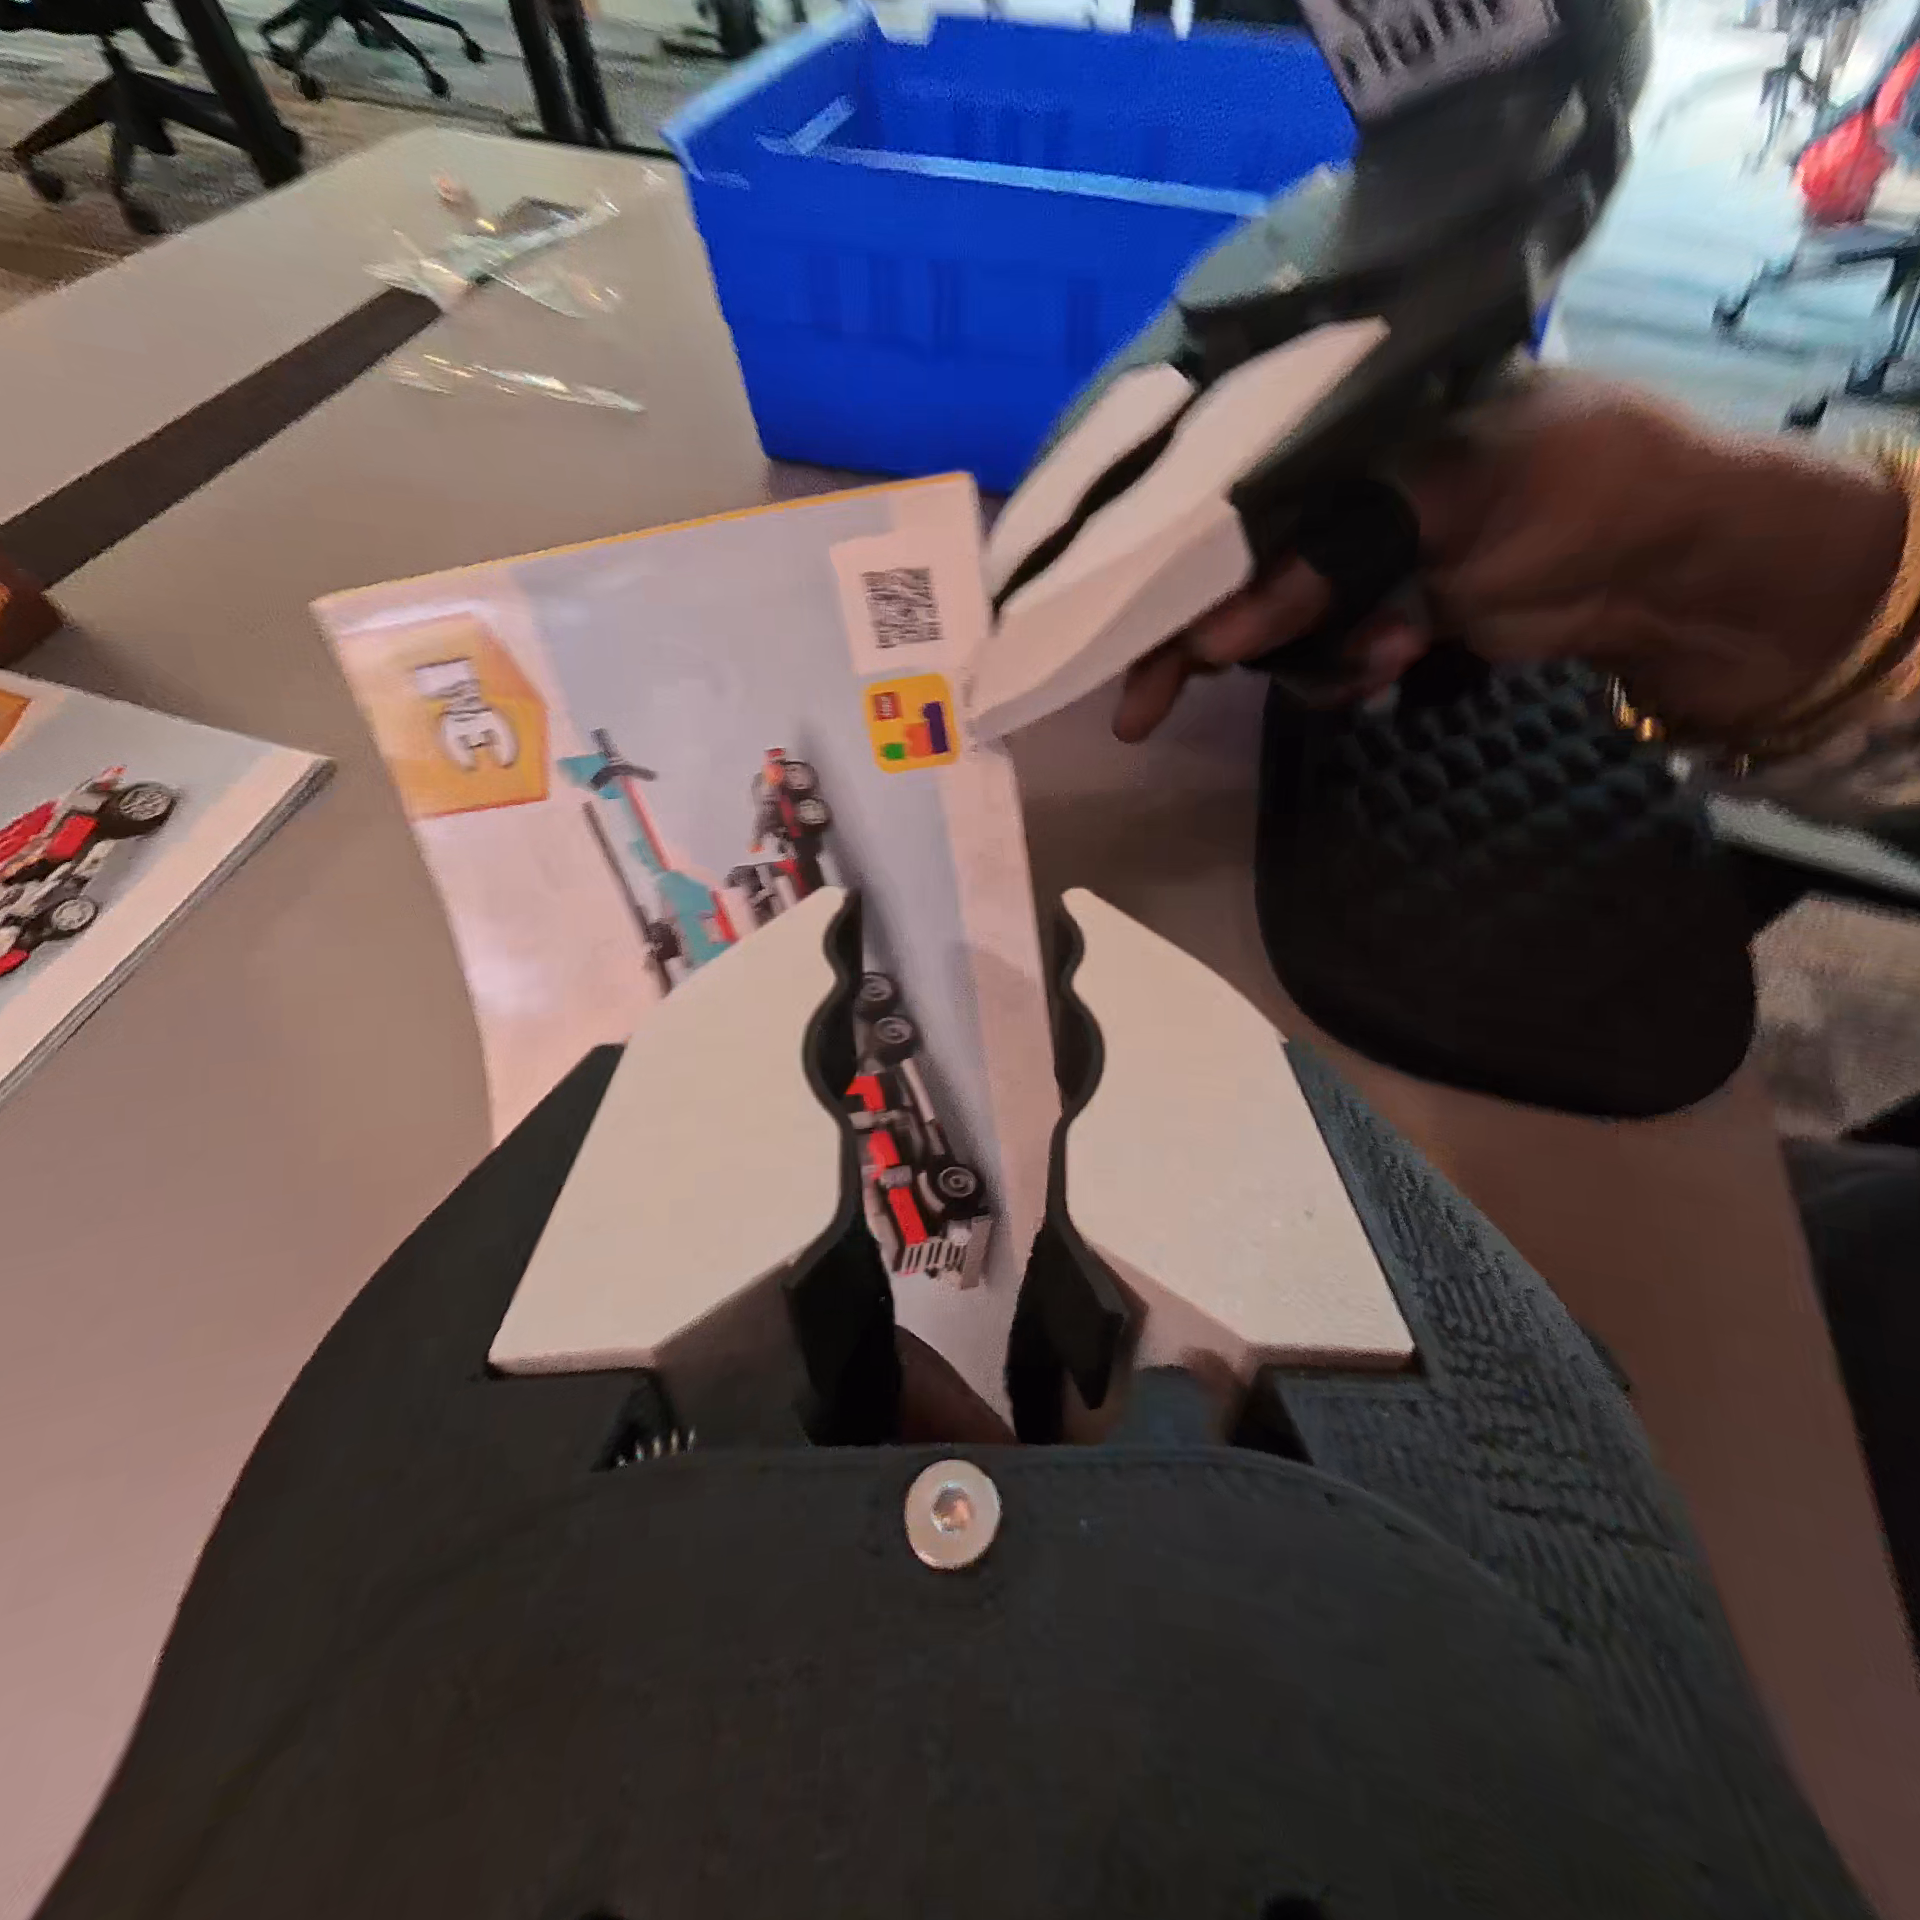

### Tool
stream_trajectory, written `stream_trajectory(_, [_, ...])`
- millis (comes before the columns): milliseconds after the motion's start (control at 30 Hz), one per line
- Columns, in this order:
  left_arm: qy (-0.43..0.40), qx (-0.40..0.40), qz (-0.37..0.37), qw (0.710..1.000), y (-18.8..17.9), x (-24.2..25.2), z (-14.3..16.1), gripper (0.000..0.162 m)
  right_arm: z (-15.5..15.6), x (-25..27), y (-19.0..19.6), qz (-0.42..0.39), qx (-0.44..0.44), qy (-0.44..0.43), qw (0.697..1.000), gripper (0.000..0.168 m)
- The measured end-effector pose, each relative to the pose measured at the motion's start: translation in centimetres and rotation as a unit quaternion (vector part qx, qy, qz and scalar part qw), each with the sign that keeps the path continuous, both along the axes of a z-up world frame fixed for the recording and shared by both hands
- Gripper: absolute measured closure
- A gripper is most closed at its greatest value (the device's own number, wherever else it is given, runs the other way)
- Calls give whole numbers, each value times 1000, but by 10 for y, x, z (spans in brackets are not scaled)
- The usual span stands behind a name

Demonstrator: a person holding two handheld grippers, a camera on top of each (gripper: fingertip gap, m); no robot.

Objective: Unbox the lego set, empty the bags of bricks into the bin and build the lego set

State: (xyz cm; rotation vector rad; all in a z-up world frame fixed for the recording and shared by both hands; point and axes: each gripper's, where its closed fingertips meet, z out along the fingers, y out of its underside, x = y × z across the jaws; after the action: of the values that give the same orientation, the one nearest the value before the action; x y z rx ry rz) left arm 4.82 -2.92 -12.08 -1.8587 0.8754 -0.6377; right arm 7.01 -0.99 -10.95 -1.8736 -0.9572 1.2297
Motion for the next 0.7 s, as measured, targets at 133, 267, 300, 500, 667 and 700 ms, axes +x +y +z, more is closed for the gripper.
stream_trajectory(133, [-81,-14,65,994,5,-23,25,121,29,1,-3,-15,37,35,999,166])
stream_trajectory(267, [-125,-17,113,986,-1,-45,32,115,60,-5,-13,-3,83,51,995,167])
stream_trajectory(300, [-137,-19,126,982,-3,-50,34,114,64,-8,-18,7,99,43,994,167])
stream_trajectory(500, [-273,-47,181,944,-20,-75,62,108,68,-40,-49,73,211,-39,974,167])
stream_trajectory(667, [-357,-107,193,907,-30,-88,79,108,64,-62,-66,90,299,-93,946,167])
stream_trajectory(700, [-368,-117,185,904,-33,-87,80,108,65,-66,-69,91,316,-99,939,167])
